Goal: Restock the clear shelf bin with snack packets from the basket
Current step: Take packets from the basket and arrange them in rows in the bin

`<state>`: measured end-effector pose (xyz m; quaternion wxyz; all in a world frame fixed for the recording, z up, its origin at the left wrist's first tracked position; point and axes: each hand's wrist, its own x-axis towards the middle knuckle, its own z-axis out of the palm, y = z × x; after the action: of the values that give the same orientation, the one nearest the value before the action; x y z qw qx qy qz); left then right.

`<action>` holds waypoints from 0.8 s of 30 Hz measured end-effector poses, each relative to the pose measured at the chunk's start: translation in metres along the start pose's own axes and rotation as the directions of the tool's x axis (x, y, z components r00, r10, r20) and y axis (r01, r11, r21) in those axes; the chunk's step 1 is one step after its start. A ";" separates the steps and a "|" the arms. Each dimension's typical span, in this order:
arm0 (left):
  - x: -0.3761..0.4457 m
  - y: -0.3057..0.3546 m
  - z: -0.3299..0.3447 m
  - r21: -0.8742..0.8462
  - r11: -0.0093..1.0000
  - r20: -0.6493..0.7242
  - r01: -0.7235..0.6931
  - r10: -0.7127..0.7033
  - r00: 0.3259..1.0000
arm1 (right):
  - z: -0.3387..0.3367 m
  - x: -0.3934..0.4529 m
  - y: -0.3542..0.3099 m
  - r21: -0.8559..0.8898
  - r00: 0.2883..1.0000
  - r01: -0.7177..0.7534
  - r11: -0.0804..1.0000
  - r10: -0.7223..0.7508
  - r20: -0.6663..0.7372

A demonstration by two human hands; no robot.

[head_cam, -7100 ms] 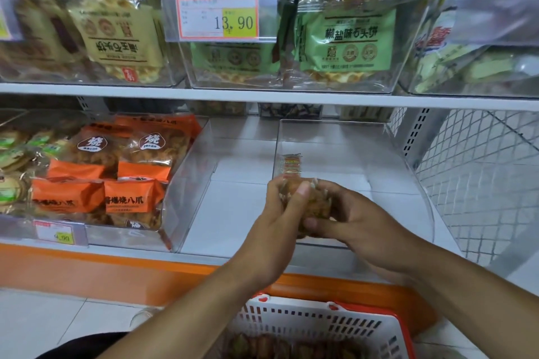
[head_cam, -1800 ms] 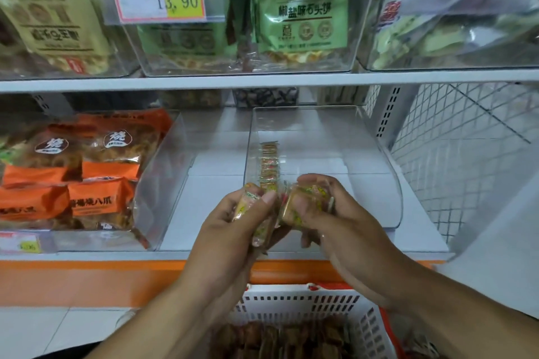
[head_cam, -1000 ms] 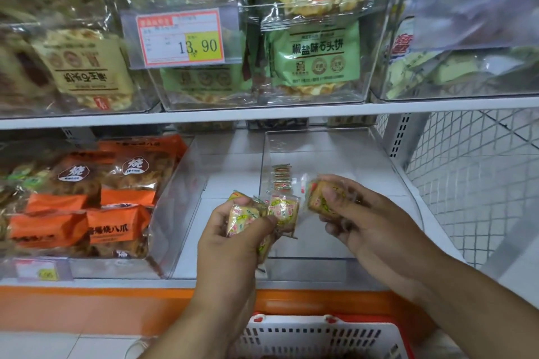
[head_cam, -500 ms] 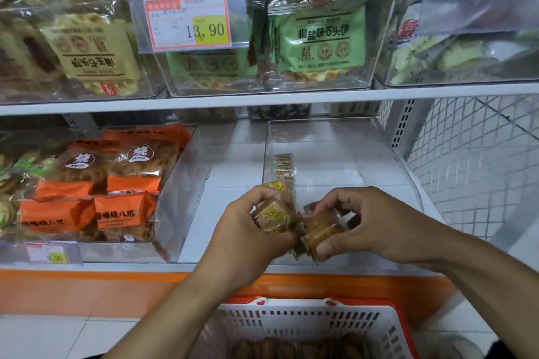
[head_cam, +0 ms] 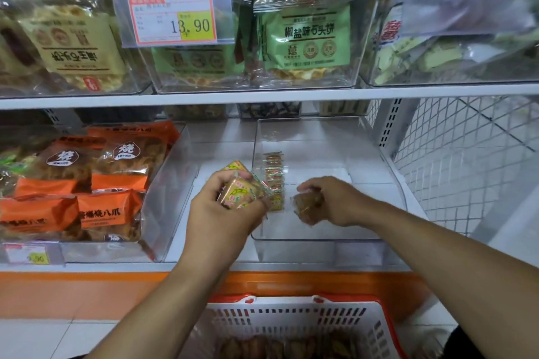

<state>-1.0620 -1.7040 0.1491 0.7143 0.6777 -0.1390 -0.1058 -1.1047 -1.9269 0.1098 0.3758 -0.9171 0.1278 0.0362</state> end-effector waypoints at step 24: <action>-0.002 -0.008 -0.017 0.036 0.999 -0.035 0.033 -0.031 0.999 | 0.011 0.016 0.013 -0.333 1.000 -0.027 0.942 0.027 -0.006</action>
<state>-1.0575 -1.6880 0.1401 0.7022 0.6945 -0.1179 -0.1032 -1.0922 -1.9317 0.0907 0.2146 -0.9657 0.1327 0.0620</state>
